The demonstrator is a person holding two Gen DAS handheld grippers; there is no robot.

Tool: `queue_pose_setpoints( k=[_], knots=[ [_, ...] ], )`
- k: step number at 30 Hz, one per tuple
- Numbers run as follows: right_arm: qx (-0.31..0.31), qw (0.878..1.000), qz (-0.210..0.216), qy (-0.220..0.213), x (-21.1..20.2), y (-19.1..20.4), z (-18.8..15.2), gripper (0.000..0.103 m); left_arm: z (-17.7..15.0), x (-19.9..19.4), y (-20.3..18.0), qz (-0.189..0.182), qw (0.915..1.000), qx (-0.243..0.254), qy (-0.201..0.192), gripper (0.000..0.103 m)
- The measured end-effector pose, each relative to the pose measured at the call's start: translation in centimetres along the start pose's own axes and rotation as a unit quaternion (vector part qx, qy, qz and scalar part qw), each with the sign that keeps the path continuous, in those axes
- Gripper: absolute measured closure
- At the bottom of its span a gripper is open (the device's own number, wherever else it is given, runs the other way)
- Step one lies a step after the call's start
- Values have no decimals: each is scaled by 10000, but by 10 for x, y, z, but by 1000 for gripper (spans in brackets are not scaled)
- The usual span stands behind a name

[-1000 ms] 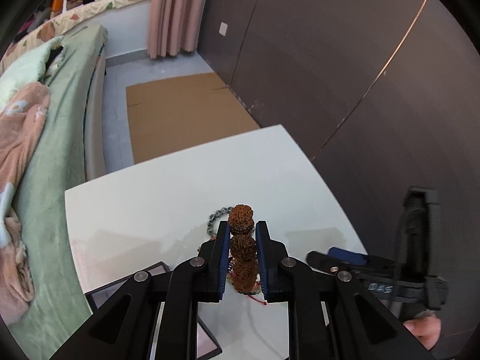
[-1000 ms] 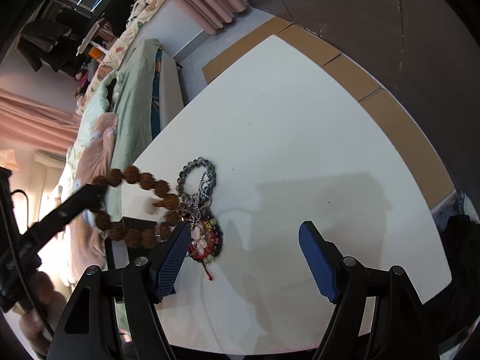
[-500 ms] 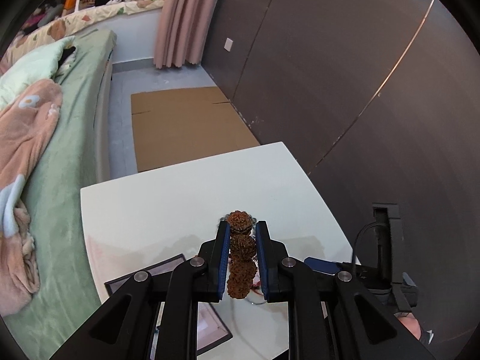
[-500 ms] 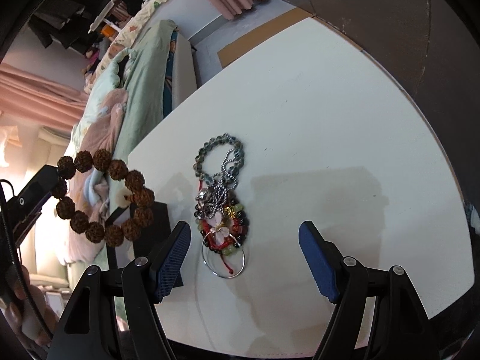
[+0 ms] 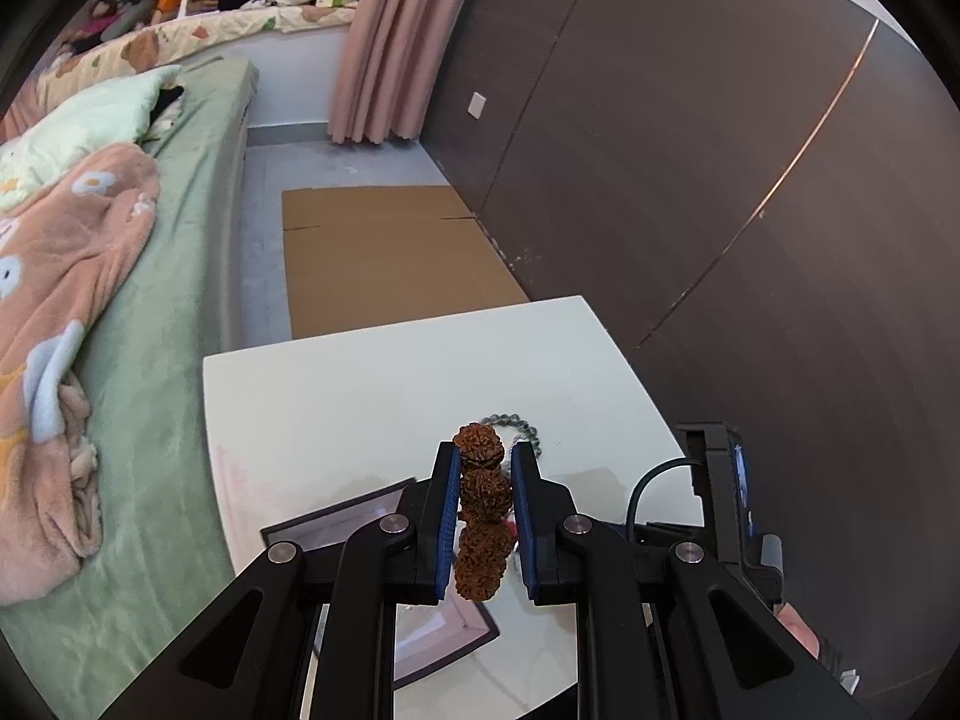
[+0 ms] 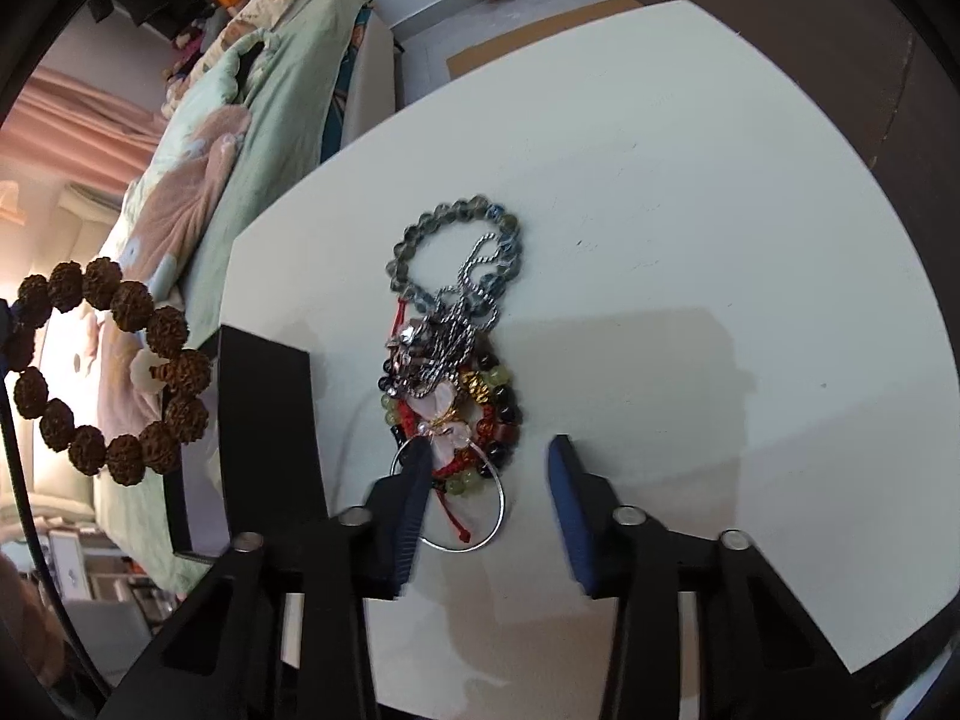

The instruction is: Organize jewelry

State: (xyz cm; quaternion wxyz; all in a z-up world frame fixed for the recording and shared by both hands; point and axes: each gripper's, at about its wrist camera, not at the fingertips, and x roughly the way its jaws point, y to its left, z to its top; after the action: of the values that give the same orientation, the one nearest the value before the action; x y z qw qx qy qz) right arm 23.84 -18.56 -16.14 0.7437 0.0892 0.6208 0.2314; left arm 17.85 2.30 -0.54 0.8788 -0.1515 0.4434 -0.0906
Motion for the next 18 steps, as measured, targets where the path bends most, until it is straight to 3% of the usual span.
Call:
queue_pose_setpoints(
  k=[7, 11, 12, 18],
  knots=[
    [-497, 9975, -500, 28, 1, 13, -7, 79, -9, -6, 10, 45, 9999, -120, -2, 85],
    [-787, 9954, -524, 123, 1, 21, -13, 92, -12, -9, 13, 57, 9999, -159, -10, 85],
    [-842, 9945, -603, 161, 3, 22, -15, 99, -13, -11, 13, 60, 9998, -165, -16, 85],
    [-721, 9965, -412, -8, -8, 18, -17, 99, -22, -17, 15, 73, 9998, -177, -51, 85]
  ],
)
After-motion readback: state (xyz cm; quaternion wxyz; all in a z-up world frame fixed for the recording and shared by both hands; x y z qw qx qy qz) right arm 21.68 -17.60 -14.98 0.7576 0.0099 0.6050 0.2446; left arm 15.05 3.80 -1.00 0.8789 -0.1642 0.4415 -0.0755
